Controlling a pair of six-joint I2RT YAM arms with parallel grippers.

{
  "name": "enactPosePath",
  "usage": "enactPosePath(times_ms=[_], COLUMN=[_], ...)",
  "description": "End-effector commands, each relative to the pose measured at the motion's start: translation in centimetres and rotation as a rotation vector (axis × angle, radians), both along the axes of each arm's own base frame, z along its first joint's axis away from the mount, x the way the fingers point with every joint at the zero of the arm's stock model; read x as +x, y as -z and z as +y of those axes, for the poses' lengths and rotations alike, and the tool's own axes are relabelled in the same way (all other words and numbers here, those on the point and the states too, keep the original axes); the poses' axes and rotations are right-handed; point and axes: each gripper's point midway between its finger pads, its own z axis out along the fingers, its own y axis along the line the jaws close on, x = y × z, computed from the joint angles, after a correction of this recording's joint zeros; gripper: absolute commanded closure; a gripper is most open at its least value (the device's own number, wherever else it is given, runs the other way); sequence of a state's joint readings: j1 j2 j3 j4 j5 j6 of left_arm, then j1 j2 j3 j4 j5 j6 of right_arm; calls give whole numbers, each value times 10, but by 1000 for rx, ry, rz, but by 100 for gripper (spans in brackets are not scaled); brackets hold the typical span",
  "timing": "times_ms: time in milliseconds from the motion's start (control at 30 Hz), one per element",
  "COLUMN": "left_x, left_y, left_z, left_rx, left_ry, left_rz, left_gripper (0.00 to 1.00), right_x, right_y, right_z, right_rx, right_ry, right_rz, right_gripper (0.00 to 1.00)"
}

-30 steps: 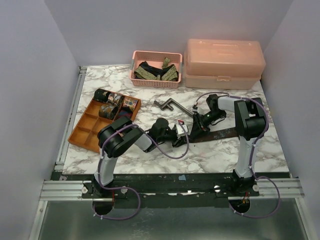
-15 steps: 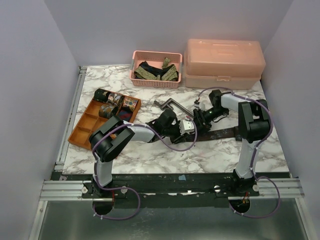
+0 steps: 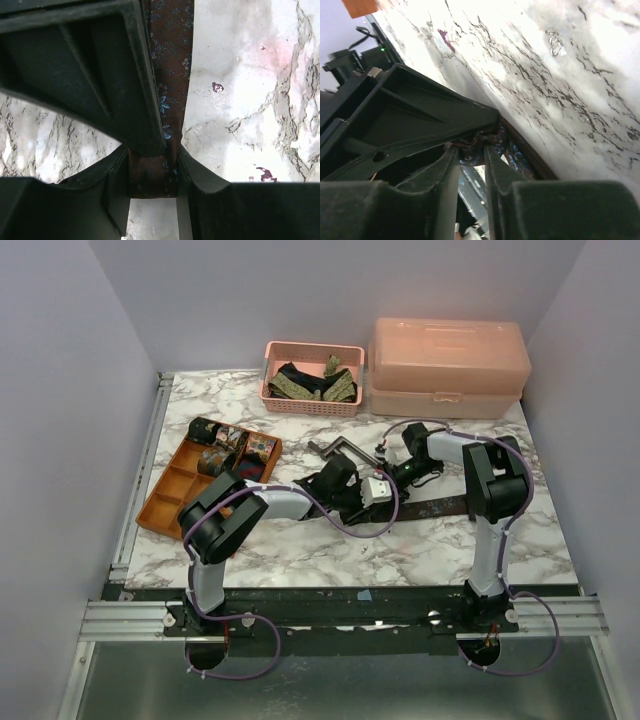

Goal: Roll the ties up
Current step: Roll the tie at the center of the board.

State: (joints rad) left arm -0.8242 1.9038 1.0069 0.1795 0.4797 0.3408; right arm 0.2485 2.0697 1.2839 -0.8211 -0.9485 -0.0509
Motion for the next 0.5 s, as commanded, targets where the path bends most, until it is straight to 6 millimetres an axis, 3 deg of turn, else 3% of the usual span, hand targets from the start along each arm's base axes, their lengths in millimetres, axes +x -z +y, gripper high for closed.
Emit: enactPosePath(times_ms=[0, 67, 233, 367, 467], left_x=[-20, -20, -13, -6, -11], left_y=[46, 45, 25, 4, -1], left_z=[37, 38, 33, 26, 22], left_rx=[187, 180, 37, -127, -196], left_ry=[-22, -24, -45, -45, -25], left_rz=[90, 88, 109, 90, 86], left_gripper=[81, 75, 47, 38, 35], right_x=[-1, -2, -3, -1, 0], right_y=[29, 36, 54, 68, 74], right_z=[-11, -18, -38, -55, -66], right_rx=[-103, -140, -223, -286, -316], right_ry=[-23, -41, -56, -50, -32], right_rz=[-8, -19, -32, -39, -25], right_gripper=[85, 99, 100, 100, 100])
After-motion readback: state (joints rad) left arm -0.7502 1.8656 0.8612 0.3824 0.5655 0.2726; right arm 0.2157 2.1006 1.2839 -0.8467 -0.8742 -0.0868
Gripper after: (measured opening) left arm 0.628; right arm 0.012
